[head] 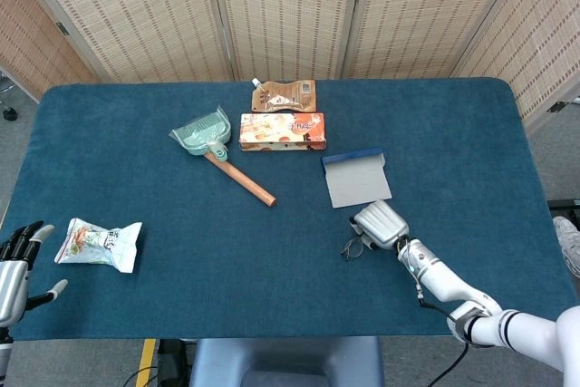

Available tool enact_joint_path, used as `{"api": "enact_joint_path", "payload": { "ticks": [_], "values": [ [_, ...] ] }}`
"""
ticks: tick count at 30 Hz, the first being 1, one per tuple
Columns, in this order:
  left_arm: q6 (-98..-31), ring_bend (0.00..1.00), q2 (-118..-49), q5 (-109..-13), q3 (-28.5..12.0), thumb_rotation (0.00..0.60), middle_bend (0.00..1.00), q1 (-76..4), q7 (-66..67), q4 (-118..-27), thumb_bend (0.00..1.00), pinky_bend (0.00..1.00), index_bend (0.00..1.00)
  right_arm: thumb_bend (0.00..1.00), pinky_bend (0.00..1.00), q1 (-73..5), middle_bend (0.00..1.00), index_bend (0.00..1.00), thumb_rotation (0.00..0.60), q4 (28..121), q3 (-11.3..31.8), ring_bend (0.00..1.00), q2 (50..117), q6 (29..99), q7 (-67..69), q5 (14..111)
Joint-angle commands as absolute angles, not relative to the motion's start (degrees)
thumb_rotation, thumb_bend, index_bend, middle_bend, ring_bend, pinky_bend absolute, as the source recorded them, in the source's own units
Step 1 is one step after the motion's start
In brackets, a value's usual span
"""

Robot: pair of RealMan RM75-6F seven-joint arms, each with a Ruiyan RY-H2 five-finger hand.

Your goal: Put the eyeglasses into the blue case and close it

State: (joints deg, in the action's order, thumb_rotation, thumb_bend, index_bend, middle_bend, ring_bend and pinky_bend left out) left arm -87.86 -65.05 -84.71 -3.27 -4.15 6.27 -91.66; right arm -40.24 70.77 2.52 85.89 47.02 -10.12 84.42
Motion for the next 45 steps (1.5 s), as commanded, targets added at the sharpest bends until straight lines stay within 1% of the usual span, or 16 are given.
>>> {"api": "enact_joint_path", "payload": {
  "ticks": [1, 8, 15, 24, 30, 36, 45],
  "values": [
    [-87.80, 0.15, -65.08, -84.74, -3.23, 0.600, 0.15, -4.13, 6.25, -91.55, 0.19, 0.27, 0.18, 0.40, 0.98, -40.29, 0.89, 0.59, 0.600, 70.60, 2.48, 1.00, 86.08, 46.99, -10.32, 84.07],
    [-87.84, 0.15, -65.13, -84.77, -3.31, 0.600, 0.15, -4.09, 6.00, -91.32, 0.19, 0.27, 0.18, 0.43, 0.98, -40.35, 0.89, 0.60, 0.600, 71.34, 3.49, 1.00, 85.77, 47.70, -10.12, 82.53],
    [-87.70, 0.15, -65.12, -84.90, -3.32, 0.600, 0.15, -4.16, 5.85, -91.18, 0.19, 0.27, 0.18, 0.43, 0.98, -40.71, 0.89, 0.61, 0.600, 72.42, 6.55, 1.00, 84.06, 48.68, -9.26, 79.23],
    [-87.37, 0.15, -65.31, -85.43, -3.32, 0.600, 0.15, -4.56, 5.93, -91.17, 0.19, 0.27, 0.18, 0.43, 0.98, -43.89, 0.89, 0.61, 0.600, 70.12, 11.06, 1.00, 84.13, 45.31, -13.10, 71.32],
    [-87.18, 0.15, -65.38, -85.53, -3.27, 0.600, 0.15, -4.66, 5.64, -90.95, 0.19, 0.27, 0.18, 0.43, 0.98, -47.16, 0.88, 0.61, 0.600, 65.90, 13.19, 1.00, 86.95, 41.41, -17.12, 64.04],
    [-87.13, 0.15, -65.40, -85.12, -3.29, 0.600, 0.15, -4.48, 5.11, -90.42, 0.19, 0.27, 0.18, 0.43, 0.98, -50.22, 0.88, 0.61, 0.600, 60.31, 14.38, 1.00, 90.74, 38.63, -19.86, 58.06],
    [-86.66, 0.15, -65.44, -84.80, -3.27, 0.600, 0.15, -4.53, 4.20, -89.78, 0.19, 0.27, 0.18, 0.42, 0.98, -54.60, 0.88, 0.61, 0.600, 52.76, 15.00, 1.00, 95.70, 36.02, -23.92, 51.92]
  ]
}}
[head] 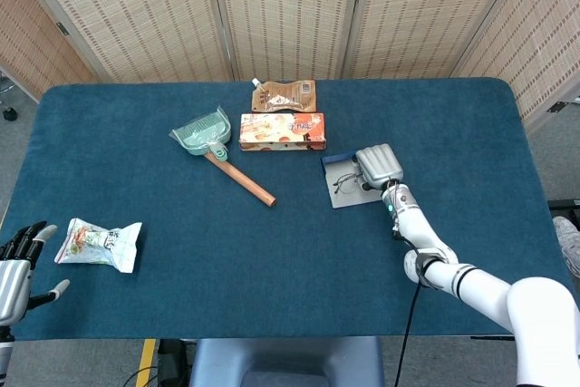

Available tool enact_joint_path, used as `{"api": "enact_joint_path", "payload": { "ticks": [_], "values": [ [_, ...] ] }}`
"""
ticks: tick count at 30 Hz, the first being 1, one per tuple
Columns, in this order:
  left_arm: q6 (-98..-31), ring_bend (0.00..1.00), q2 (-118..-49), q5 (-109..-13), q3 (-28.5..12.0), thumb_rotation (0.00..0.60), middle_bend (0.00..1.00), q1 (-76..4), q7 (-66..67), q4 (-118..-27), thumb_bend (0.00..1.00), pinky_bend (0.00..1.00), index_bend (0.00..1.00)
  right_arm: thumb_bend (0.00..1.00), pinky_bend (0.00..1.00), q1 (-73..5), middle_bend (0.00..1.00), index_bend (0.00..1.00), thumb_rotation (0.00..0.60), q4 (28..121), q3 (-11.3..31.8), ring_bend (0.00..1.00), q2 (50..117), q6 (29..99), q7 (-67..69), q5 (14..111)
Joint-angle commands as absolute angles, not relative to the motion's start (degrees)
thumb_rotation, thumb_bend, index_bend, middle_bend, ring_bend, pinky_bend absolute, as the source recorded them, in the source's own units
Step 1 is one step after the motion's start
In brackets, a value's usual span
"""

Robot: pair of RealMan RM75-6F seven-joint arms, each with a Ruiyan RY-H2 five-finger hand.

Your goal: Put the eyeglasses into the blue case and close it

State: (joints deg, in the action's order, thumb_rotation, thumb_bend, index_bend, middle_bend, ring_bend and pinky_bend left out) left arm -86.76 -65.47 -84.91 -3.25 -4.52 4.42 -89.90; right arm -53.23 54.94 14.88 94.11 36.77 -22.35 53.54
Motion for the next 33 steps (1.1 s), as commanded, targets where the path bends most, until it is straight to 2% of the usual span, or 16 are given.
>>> {"api": "enact_joint_path", "payload": {
  "ticks": [1, 6, 12, 17, 22, 27, 33],
  "values": [
    [-86.61, 0.15, -65.43, -84.75, -3.27, 0.600, 0.15, -4.52, 4.07, -89.70, 0.19, 0.27, 0.18, 0.42, 0.98, -54.93, 0.88, 0.61, 0.600, 52.11, 15.00, 1.00, 96.14, 35.82, -24.34, 51.32],
    [-86.32, 0.15, -65.44, -84.52, -3.24, 0.600, 0.15, -4.52, 3.60, -89.18, 0.19, 0.27, 0.18, 0.41, 0.98, -56.24, 0.88, 0.59, 0.600, 49.23, 14.86, 1.00, 98.19, 35.25, -26.12, 48.94],
    [-86.18, 0.15, -65.37, -84.19, -3.32, 0.600, 0.16, -4.46, 2.89, -88.71, 0.19, 0.27, 0.18, 0.36, 0.98, -57.01, 0.88, 0.42, 0.600, 46.01, 15.16, 1.00, 100.52, 34.51, -26.22, 46.45],
    [-86.08, 0.15, -65.28, -84.16, -3.24, 0.600, 0.15, -4.39, 2.29, -88.47, 0.19, 0.27, 0.18, 0.30, 0.98, -56.87, 0.87, 0.16, 0.600, 44.92, 15.43, 1.00, 101.26, 35.21, -25.06, 46.55],
    [-86.18, 0.15, -65.34, -84.29, -3.20, 0.600, 0.15, -4.33, 1.87, -88.34, 0.19, 0.27, 0.18, 0.29, 0.98, -55.89, 0.86, 0.01, 0.600, 46.65, 16.14, 1.00, 100.39, 36.97, -21.76, 48.40],
    [-86.14, 0.15, -65.30, -84.32, -3.18, 0.600, 0.15, -4.31, 1.49, -88.35, 0.19, 0.27, 0.18, 0.27, 0.98, -54.62, 0.85, 0.00, 0.600, 49.00, 15.26, 1.00, 98.81, 39.06, -20.25, 51.47],
    [-85.86, 0.15, -65.29, -84.53, -3.04, 0.600, 0.15, -4.45, 1.55, -88.63, 0.19, 0.27, 0.18, 0.23, 0.98, -55.16, 0.85, 0.00, 0.600, 47.37, 15.15, 1.00, 99.17, 37.80, -21.64, 50.47]
  ]
}}
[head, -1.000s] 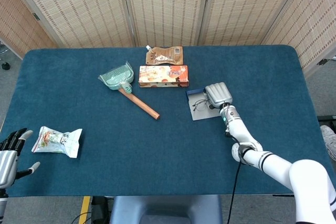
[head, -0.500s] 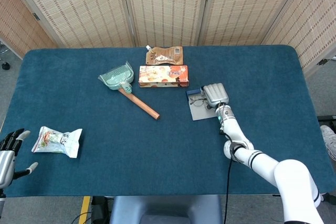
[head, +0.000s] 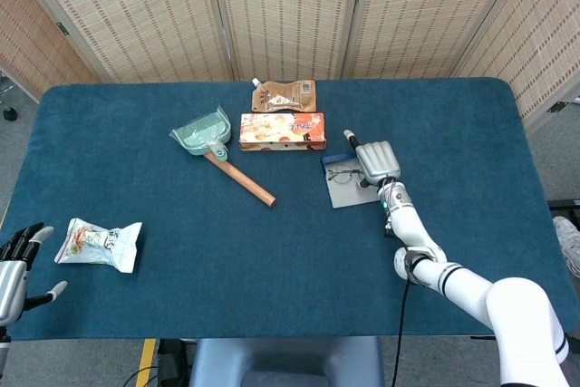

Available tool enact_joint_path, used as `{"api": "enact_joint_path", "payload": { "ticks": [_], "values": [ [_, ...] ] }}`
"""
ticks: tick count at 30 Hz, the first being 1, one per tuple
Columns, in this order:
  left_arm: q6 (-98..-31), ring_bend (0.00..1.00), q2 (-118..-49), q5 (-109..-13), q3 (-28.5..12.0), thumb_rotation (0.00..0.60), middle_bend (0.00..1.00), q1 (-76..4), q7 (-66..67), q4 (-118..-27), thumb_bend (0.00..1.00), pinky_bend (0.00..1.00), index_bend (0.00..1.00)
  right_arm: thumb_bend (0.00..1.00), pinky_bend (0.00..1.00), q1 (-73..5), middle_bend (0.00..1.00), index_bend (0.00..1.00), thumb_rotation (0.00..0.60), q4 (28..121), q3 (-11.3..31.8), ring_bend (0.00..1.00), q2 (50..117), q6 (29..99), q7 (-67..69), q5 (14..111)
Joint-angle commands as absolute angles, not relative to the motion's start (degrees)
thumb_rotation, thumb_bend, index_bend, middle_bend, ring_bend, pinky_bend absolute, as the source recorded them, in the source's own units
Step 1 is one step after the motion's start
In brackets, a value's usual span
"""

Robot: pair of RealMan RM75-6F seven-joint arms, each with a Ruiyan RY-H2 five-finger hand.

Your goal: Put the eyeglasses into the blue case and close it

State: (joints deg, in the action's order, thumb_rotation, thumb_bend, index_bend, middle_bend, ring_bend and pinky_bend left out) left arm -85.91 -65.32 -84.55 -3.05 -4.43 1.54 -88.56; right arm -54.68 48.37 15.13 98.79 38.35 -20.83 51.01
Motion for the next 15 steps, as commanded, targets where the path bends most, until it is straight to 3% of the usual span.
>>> {"api": "enact_joint_path", "payload": {
  "ticks": [1, 15],
  "values": [
    [-85.81, 0.15, -65.27, -84.47, -3.05, 0.600, 0.15, -4.46, 1.57, -88.68, 0.19, 0.27, 0.18, 0.23, 0.98, -55.38, 0.85, 0.00, 0.600, 46.87, 15.24, 1.00, 99.42, 37.69, -21.88, 50.28],
    [-85.30, 0.15, -65.26, -83.70, -3.14, 0.600, 0.15, -4.48, 2.10, -88.82, 0.19, 0.27, 0.18, 0.23, 0.98, -59.80, 0.85, 0.00, 0.600, 35.84, 16.42, 1.00, 105.06, 33.23, -25.10, 47.87]
  ]
}}
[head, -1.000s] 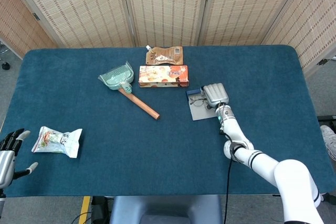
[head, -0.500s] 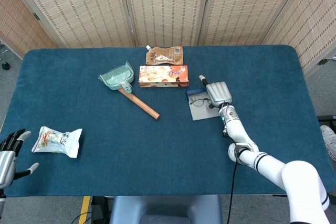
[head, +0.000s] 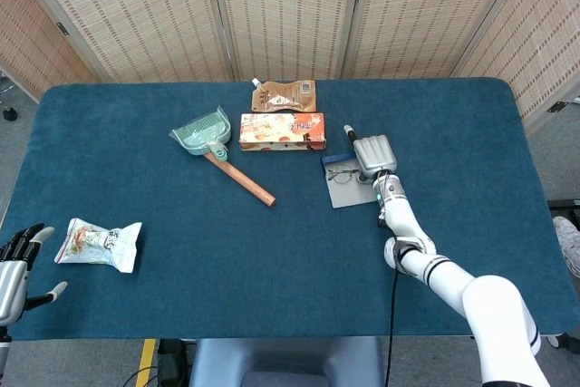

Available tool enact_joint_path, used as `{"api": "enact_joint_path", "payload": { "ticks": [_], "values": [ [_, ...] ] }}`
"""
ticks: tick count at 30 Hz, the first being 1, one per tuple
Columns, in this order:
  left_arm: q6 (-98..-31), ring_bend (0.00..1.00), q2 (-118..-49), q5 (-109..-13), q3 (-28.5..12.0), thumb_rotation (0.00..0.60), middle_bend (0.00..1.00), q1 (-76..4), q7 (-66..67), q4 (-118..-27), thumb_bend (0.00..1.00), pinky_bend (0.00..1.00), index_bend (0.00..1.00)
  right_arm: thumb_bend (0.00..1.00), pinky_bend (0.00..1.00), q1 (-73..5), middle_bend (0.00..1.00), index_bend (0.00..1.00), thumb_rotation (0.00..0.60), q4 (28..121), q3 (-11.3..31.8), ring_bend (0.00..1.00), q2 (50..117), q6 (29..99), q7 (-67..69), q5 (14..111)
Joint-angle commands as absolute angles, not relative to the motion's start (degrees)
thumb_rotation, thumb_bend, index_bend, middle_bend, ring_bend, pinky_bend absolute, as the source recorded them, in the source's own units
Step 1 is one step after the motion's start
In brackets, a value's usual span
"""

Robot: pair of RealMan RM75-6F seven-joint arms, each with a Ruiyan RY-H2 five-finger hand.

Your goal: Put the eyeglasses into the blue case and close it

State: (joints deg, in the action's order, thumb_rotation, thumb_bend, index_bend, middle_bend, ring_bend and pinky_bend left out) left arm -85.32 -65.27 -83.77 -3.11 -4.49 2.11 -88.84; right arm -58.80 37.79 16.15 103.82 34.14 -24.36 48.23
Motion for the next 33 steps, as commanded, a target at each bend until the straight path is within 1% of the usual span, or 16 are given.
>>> {"api": "enact_joint_path", "payload": {
  "ticks": [1, 13, 17, 21, 24, 30, 33],
  "values": [
    [-85.30, 0.15, -65.26, -83.64, -3.15, 0.600, 0.15, -4.46, 2.10, -88.79, 0.19, 0.27, 0.18, 0.23, 0.98, -60.03, 0.85, 0.00, 0.600, 35.27, 16.51, 1.00, 105.35, 33.01, -25.20, 47.82],
    [-85.07, 0.15, -65.53, -83.20, -3.11, 0.600, 0.15, -4.31, 1.87, -88.25, 0.19, 0.27, 0.18, 0.23, 0.98, -62.22, 0.85, 0.00, 0.600, 27.69, 18.11, 1.00, 109.71, 33.16, -25.37, 48.38],
    [-85.22, 0.15, -65.54, -83.13, -3.08, 0.600, 0.15, -4.16, 1.84, -88.16, 0.19, 0.27, 0.18, 0.23, 0.98, -62.21, 0.85, 0.00, 0.600, 27.36, 18.61, 1.00, 110.03, 33.59, -23.20, 49.76],
    [-85.52, 0.15, -65.44, -83.17, -3.02, 0.600, 0.15, -3.91, 1.61, -88.09, 0.19, 0.27, 0.18, 0.23, 0.98, -60.34, 0.85, 0.00, 0.600, 32.22, 17.88, 1.00, 107.41, 35.84, -19.42, 53.25],
    [-85.55, 0.15, -65.46, -83.19, -3.01, 0.600, 0.15, -3.86, 1.54, -88.09, 0.19, 0.27, 0.18, 0.26, 0.98, -57.66, 0.85, 0.00, 0.600, 39.19, 16.68, 1.00, 103.29, 37.04, -17.69, 55.42],
    [-85.71, 0.15, -65.64, -84.01, -2.90, 0.600, 0.15, -4.05, 1.55, -88.31, 0.19, 0.27, 0.18, 0.34, 0.98, -52.24, 0.85, 0.00, 0.600, 55.98, 14.12, 1.00, 93.10, 38.02, -18.14, 55.91],
    [-85.74, 0.15, -65.65, -84.14, -2.92, 0.600, 0.15, -4.11, 1.65, -88.41, 0.19, 0.27, 0.18, 0.40, 0.98, -50.44, 0.85, 0.01, 0.600, 62.15, 12.74, 1.00, 89.27, 38.24, -19.23, 54.94]
  ]
}}
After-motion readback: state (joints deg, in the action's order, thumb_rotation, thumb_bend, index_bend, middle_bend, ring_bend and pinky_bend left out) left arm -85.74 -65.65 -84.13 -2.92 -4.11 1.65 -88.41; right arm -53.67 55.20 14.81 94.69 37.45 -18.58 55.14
